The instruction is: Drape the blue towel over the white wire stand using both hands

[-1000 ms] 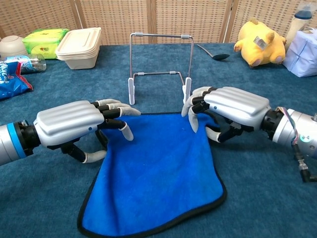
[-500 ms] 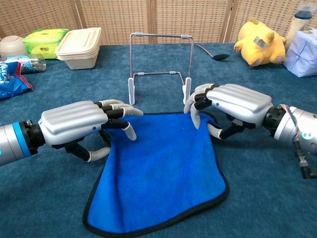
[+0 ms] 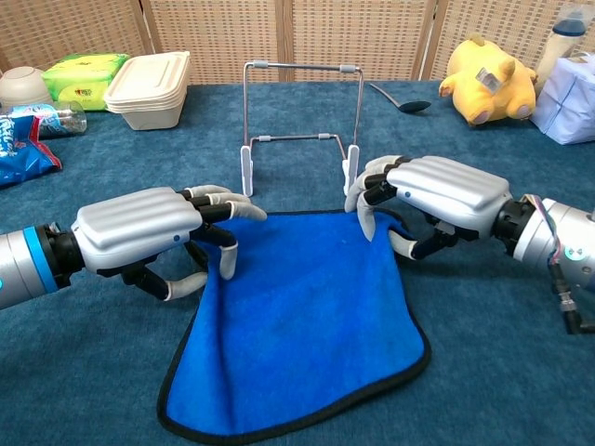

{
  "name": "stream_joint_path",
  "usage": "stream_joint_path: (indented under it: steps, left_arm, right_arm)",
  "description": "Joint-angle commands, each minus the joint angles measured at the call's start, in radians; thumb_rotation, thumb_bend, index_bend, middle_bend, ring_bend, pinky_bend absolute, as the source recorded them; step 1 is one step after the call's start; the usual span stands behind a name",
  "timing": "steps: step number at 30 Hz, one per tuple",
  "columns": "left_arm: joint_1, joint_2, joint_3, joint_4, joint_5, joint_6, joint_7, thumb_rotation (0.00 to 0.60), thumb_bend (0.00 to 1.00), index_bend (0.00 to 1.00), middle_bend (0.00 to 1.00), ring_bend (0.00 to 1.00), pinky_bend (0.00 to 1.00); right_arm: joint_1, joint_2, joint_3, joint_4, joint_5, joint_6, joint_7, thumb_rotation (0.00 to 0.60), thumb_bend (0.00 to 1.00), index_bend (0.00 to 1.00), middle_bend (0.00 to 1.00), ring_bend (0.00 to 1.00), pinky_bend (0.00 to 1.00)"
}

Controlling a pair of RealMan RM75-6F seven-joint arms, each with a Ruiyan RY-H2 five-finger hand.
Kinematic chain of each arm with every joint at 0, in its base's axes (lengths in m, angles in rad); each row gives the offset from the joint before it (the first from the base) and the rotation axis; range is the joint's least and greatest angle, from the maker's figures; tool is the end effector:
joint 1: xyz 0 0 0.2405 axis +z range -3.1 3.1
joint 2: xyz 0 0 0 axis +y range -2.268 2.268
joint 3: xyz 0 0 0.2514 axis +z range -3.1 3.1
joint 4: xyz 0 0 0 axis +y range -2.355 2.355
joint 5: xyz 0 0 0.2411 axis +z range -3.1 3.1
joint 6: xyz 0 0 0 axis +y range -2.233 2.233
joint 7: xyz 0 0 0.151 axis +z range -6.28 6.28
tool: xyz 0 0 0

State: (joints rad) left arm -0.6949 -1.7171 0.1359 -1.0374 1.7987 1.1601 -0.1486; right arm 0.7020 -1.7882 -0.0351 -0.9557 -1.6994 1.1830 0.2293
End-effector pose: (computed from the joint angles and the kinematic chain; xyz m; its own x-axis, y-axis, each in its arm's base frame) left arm -0.1928 0.2861 -0.1026 0.5664 0.2098 0.7970 0.5930 -0.7753 -0.2173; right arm -0.1785 -0.3208 -0.1002 0.4170 -0.2020 0.8862 -0.7151 -0.6747 0.1827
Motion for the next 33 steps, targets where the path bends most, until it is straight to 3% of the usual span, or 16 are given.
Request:
stream_joint_path:
  steps: [1, 12, 24, 33]
  left_arm:
    - [-0.001, 0.000, -0.001, 0.000, -0.001, 0.000, 0.000, 0.600, 0.61, 0.56, 0.17, 0.02, 0.06]
    - [-0.006, 0.013, -0.004, -0.010, -0.011, -0.003, -0.001, 0.600, 0.61, 0.74, 0.30, 0.12, 0.08]
    - [0.011, 0.039, -0.010, -0.044, -0.024, 0.032, -0.006, 0.600, 0.61, 0.80, 0.38, 0.17, 0.09]
    - [0.048, 0.086, -0.031, -0.103, -0.041, 0.110, -0.015, 0.600, 0.61, 0.82, 0.40, 0.19, 0.10]
  right_arm:
    - [0.000, 0.000, 0.000, 0.001, 0.000, 0.000, 0.001, 0.600, 0.52, 0.65, 0.31, 0.19, 0.12]
    - [-0.001, -0.002, 0.004, 0.004, 0.005, 0.000, 0.010, 0.600, 0.52, 0.68, 0.31, 0.19, 0.12]
    - [-0.005, 0.005, 0.011, -0.030, 0.008, 0.014, 0.022, 0.600, 0.52, 0.90, 0.41, 0.23, 0.12]
    - [-0.010, 0.049, 0.057, -0.148, 0.054, 0.017, 0.027, 0.600, 0.52, 0.95, 0.45, 0.25, 0.12]
